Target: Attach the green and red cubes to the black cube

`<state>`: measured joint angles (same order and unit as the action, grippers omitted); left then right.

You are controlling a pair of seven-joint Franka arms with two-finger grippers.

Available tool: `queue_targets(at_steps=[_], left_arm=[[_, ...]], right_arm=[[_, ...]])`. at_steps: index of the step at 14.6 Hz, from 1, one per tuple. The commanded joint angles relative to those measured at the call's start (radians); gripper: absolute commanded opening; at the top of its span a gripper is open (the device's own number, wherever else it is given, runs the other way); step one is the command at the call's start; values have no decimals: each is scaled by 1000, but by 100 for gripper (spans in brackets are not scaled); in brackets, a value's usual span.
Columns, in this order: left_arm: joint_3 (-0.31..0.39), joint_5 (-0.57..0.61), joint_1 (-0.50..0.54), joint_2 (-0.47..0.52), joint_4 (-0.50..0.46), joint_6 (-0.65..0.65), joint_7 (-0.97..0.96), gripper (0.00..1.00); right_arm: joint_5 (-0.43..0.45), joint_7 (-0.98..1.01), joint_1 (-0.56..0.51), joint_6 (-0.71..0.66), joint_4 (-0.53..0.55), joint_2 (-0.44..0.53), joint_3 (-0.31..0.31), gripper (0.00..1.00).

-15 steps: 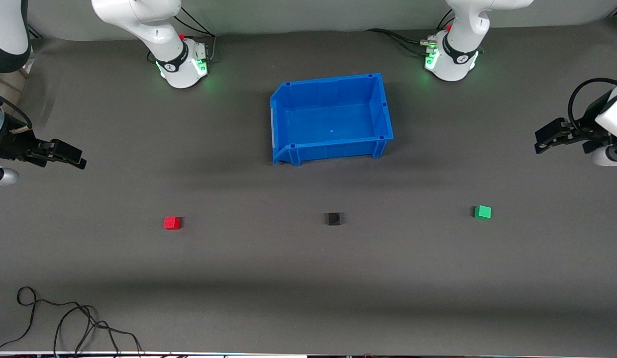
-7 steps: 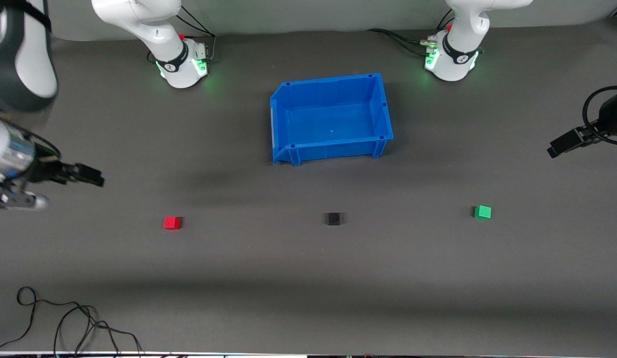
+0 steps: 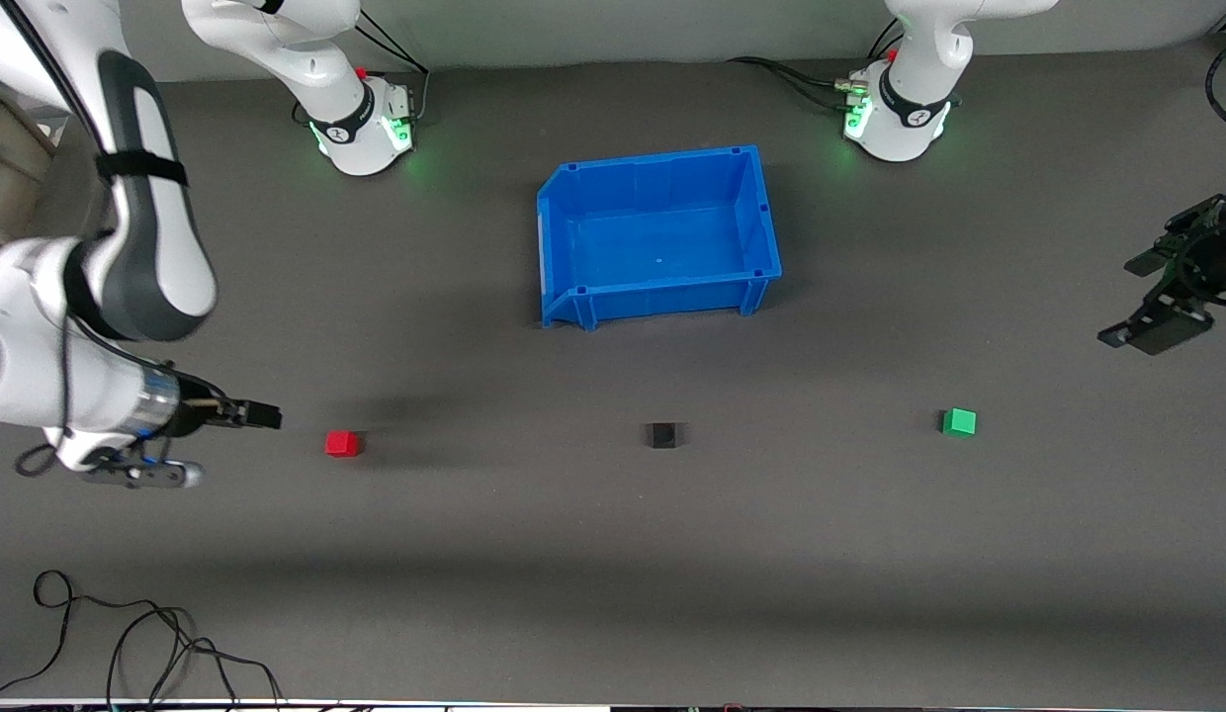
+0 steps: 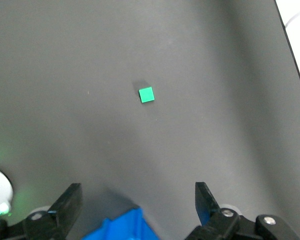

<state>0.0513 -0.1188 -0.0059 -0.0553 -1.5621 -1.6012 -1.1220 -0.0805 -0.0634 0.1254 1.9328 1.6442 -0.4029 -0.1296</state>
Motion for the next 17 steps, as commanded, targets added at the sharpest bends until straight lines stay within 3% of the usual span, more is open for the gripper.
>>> queue_targets(at_steps=[1, 4, 7, 11, 17], left_arm=[[-1, -83, 42, -15, 22, 3, -277, 100], [-1, -93, 50, -47, 33, 3, -500, 100], [-2, -162, 116, -99, 27, 6, -519, 100], [-2, -220, 144, -179, -15, -46, -340, 100], [-2, -405, 224, -182, -251, -236, 63, 100]], right_arm=[[-18, 4, 5, 99, 18, -54, -5, 100], [-19, 4, 16, 268, 87, -103, -4, 100], [-47, 1, 40, 421, 147, -154, -4, 100], [-91, 2, 79, 494, 151, -209, -5, 100], [-81, 43, 76, 523, 186, -228, -8, 100]])
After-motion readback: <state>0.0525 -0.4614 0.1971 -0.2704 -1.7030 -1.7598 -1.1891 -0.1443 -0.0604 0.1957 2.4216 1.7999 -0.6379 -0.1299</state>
